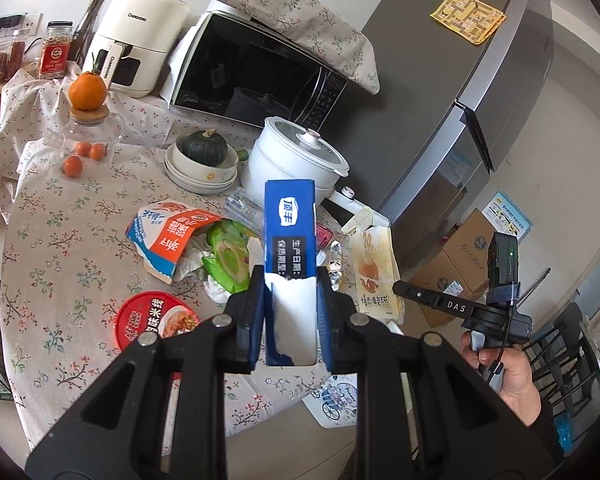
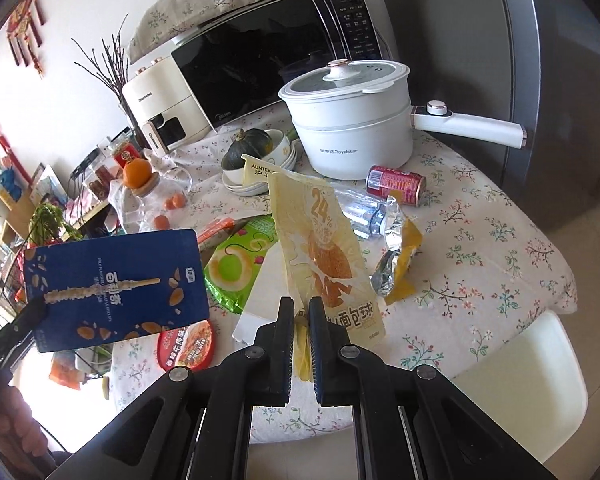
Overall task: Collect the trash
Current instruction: 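Carry the blue box and yellow bag with both tools over the white bin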
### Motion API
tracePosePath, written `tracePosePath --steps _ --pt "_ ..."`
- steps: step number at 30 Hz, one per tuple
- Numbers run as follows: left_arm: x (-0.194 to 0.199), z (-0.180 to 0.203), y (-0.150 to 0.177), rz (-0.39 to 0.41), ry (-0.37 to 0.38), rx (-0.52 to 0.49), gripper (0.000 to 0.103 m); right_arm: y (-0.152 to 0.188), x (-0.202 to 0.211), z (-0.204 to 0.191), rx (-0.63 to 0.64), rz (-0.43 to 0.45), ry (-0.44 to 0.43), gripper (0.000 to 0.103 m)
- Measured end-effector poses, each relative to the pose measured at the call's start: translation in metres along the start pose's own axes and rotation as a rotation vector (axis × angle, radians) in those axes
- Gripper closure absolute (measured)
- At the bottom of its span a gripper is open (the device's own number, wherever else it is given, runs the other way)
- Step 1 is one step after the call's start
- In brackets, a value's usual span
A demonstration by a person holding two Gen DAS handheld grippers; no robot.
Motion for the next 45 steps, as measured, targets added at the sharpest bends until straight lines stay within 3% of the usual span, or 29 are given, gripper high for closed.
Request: tracePosePath --steps 14,21,29,35,42,45 --pt "-0.059 0.137 0.072 -0.200 0.187 -0.249 0.078 0.057 0.093 0.124 -0.206 0.029 0.167 0.095" --pt "-0.105 0.187 0.122 -0.297 0.203 -0.370 0.078 0.088 0.118 0.165 -0.260 0.010 0.215 0.095" --pt "-0.146 0.218 0.154 -0.374 0.220 -0.406 0.078 0.116 0.132 0.200 -0.299 -0.021 0.291 0.095" --pt "-0.167 0.222 0.167 -0.387 0.179 -0.440 0.078 0.127 0.132 0.216 -0.338 -0.045 0.307 0.094" --pt "-0.170 0.210 0.160 -0.364 0.149 -0.439 0.076 0.129 0.124 0.218 -0.343 -0.069 0.316 0.094" --pt "-0.168 0.205 0.154 -0.360 0.130 -0.432 0.053 0.129 0.121 0.218 -0.349 -0.076 0.319 0.094"
Point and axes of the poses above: each gripper's, at about its wrist camera, not at the fingertips, and x roughly against the way its jaws point, z to its right, y to its underside, the point moved 5 cm from there along -x, roughly the way its jaws point, and after that the axes turned 10 degrees about -y, right-handed, at the moved point
